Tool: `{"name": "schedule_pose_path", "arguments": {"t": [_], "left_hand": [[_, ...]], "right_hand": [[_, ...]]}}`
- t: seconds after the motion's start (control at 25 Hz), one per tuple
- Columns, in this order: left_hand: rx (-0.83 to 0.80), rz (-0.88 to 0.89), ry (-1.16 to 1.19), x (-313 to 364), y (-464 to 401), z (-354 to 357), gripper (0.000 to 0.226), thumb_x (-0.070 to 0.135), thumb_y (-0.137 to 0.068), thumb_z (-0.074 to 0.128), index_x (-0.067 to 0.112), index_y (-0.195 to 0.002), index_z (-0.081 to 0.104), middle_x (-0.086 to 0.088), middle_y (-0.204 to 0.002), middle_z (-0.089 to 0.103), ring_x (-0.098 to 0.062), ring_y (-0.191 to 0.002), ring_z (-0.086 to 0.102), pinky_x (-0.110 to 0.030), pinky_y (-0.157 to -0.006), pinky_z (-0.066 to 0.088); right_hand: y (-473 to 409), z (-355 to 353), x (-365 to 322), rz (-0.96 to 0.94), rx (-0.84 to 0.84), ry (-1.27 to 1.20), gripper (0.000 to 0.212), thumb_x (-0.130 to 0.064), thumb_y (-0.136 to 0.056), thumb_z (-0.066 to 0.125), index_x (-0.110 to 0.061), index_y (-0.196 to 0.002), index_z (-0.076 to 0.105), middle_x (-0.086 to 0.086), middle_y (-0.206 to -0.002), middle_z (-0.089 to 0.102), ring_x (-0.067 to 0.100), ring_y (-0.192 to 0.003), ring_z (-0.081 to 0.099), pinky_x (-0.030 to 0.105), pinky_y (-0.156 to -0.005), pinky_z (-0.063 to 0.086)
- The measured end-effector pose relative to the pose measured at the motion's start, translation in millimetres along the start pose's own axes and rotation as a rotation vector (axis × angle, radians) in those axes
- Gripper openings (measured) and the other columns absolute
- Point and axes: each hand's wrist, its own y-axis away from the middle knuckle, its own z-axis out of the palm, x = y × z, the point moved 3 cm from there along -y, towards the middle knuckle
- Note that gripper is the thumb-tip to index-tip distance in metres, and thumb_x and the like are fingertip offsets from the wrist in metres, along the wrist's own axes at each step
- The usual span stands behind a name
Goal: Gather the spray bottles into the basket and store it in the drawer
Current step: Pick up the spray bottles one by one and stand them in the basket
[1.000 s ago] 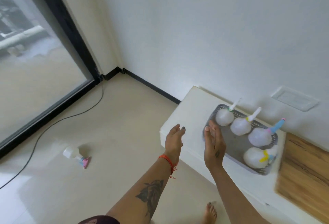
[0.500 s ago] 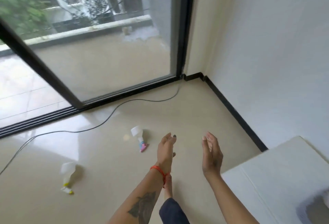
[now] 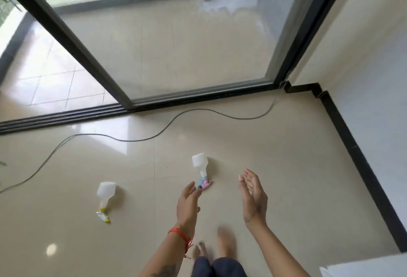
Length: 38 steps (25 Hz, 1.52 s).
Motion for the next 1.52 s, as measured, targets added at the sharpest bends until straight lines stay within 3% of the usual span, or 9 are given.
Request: {"name": "schedule_pose_path", "arguments": {"t": [0.24, 0.48, 0.64, 0.84, 1.0, 1.12, 1.24, 1.4, 1.52], "left_hand": [[0.071, -0.013, -0.120, -50.2, -150.2, -22.6, 0.049, 0.023, -0.092, 0.055, 0.021, -0.139, 0.042, -0.001, -0.144, 0.046, -0.020, -0.128, 0.046, -0.041, -0.107, 0.038], [0.125, -0.003, -0.239, -115.3, -318.5, -15.2, 0.068, 0.027, -0.086, 0.062, 0.027, -0.145, 0.029, 0.003, -0.153, 0.033, -0.023, -0.136, 0.038, -0.031, -0.101, 0.033], [0.105, 0.139, -0.384, -145.3, -416.4, -1.0, 0.093, 0.031, -0.078, 0.071, 0.026, -0.150, 0.012, 0.003, -0.160, 0.014, -0.020, -0.145, 0.020, -0.041, -0.118, 0.022], [0.101, 0.337, -0.629, -163.0, -489.3, 17.2, 0.111, 0.038, -0.069, 0.078, 0.026, -0.150, 0.004, 0.006, -0.161, -0.001, -0.009, -0.147, 0.006, -0.026, -0.113, 0.011], [0.093, 0.406, -0.693, -171.8, -507.8, 26.3, 0.097, 0.025, -0.070, 0.079, 0.023, -0.148, 0.020, 0.003, -0.157, 0.019, -0.013, -0.141, 0.024, -0.016, -0.103, 0.020], [0.104, 0.382, -0.675, -163.4, -496.0, 26.2, 0.090, 0.026, -0.067, 0.081, 0.023, -0.142, 0.032, 0.002, -0.147, 0.034, -0.020, -0.131, 0.040, -0.029, -0.106, 0.036], [0.083, 0.343, -0.654, -141.0, -461.1, 32.2, 0.090, 0.035, -0.066, 0.081, 0.025, -0.141, 0.034, 0.002, -0.145, 0.037, -0.021, -0.129, 0.044, -0.043, -0.105, 0.042], [0.060, 0.304, -0.579, -101.9, -400.4, 51.4, 0.087, 0.041, -0.066, 0.080, 0.027, -0.140, 0.036, 0.003, -0.143, 0.043, -0.018, -0.130, 0.043, -0.041, -0.105, 0.041], [0.020, 0.272, -0.524, -69.2, -352.1, 68.7, 0.083, 0.044, -0.064, 0.080, 0.028, -0.136, 0.041, 0.003, -0.139, 0.048, -0.017, -0.129, 0.044, -0.039, -0.105, 0.041]], "right_hand": [[-94.0, 80.1, 99.6, 0.080, -0.100, 0.082, 0.033, -0.031, -0.090, 0.058, -0.025, -0.121, 0.055, -0.002, -0.125, 0.060, 0.007, -0.105, 0.058, 0.012, -0.082, 0.040], [-197.6, 148.7, 256.9, 0.215, -0.180, 0.214, 0.046, -0.040, -0.087, 0.058, -0.025, -0.129, 0.048, -0.001, -0.133, 0.055, 0.012, -0.115, 0.054, 0.026, -0.094, 0.041], [-248.3, 189.2, 350.9, 0.285, -0.261, 0.373, 0.057, -0.043, -0.083, 0.059, -0.022, -0.133, 0.043, 0.002, -0.138, 0.051, 0.017, -0.122, 0.049, 0.025, -0.093, 0.037], [-280.8, 232.0, 415.1, 0.245, -0.325, 0.573, 0.058, -0.045, -0.080, 0.062, -0.016, -0.127, 0.044, 0.006, -0.126, 0.057, 0.024, -0.115, 0.054, 0.027, -0.085, 0.039], [-286.4, 244.5, 426.8, 0.144, -0.292, 0.549, 0.044, -0.029, -0.081, 0.065, -0.014, -0.120, 0.050, 0.006, -0.121, 0.061, 0.023, -0.114, 0.055, 0.029, -0.089, 0.044], [-279.1, 228.4, 413.8, 0.151, -0.283, 0.552, 0.045, -0.031, -0.080, 0.066, -0.014, -0.119, 0.052, 0.005, -0.117, 0.062, 0.023, -0.109, 0.057, 0.029, -0.086, 0.047], [-264.7, 190.0, 371.3, 0.123, -0.268, 0.541, 0.049, -0.036, -0.074, 0.072, -0.020, -0.116, 0.054, 0.000, -0.107, 0.067, 0.020, -0.097, 0.061, 0.024, -0.076, 0.045], [-244.5, 129.0, 289.0, 0.172, -0.311, 0.456, 0.054, -0.043, -0.070, 0.073, -0.027, -0.118, 0.054, -0.008, -0.091, 0.065, 0.013, -0.081, 0.064, 0.028, -0.075, 0.053], [-225.6, 81.5, 225.1, 0.237, -0.368, 0.347, 0.046, -0.052, -0.073, 0.066, -0.033, -0.114, 0.058, -0.018, -0.092, 0.062, 0.007, -0.086, 0.064, 0.024, -0.078, 0.053]]}}
